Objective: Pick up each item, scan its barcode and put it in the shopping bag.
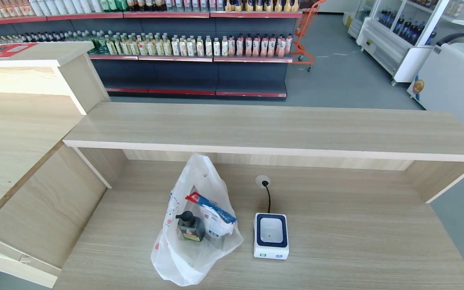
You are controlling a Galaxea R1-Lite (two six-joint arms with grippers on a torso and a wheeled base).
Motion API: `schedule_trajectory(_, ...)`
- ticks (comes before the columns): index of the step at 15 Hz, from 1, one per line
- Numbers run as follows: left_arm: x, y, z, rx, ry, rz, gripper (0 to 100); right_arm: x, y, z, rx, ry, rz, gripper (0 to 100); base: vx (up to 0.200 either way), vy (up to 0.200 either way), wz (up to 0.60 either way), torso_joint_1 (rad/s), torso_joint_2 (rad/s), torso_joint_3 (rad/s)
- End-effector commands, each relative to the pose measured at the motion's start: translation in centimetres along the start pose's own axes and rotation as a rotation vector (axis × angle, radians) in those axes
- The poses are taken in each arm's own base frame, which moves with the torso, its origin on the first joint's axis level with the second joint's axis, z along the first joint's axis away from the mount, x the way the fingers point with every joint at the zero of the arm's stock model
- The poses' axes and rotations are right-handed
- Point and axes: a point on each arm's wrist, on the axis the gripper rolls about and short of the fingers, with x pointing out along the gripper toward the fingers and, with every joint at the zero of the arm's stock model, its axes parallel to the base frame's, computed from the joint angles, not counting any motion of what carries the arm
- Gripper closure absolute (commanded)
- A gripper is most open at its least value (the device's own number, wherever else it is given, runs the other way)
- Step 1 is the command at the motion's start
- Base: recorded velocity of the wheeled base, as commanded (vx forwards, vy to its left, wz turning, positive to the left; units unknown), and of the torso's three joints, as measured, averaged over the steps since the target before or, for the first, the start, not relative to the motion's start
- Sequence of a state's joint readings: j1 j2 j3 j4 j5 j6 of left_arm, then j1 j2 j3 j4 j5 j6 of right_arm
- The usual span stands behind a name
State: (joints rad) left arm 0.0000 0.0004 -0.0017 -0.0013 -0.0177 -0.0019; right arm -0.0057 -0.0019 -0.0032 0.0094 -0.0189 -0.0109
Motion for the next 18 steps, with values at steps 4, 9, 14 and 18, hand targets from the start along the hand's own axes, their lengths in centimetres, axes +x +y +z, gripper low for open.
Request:
schedule_trajectory(4, 0.0, 0.0, 0.0, -0.001, -0.001, -0.001, 0, 0.03, 0.0, 0.01, 0.0, 0.003, -0.001, 100, 0.0, 0.0, 0.0, 0.0, 0.0, 0.0)
schedule_trajectory(9, 0.0, 0.0, 0.0, -0.001, -0.001, -0.001, 0, 0.03, 0.0, 0.01, 0.008, 0.003, -0.001, 100, 0.0, 0.0, 0.0, 0.0, 0.0, 0.0)
schedule_trajectory(14, 0.0, 0.0, 0.0, -0.001, -0.001, 0.001, 0, 0.03, 0.0, 0.01, 0.008, 0.003, -0.001, 100, 0.0, 0.0, 0.0, 0.0, 0.0, 0.0)
schedule_trajectory(18, 0.0, 0.0, 0.0, -0.001, -0.001, 0.001, 0, 0.03, 0.0, 0.01, 0.005, 0.003, -0.001, 100, 0.0, 0.0, 0.0, 0.0, 0.0, 0.0)
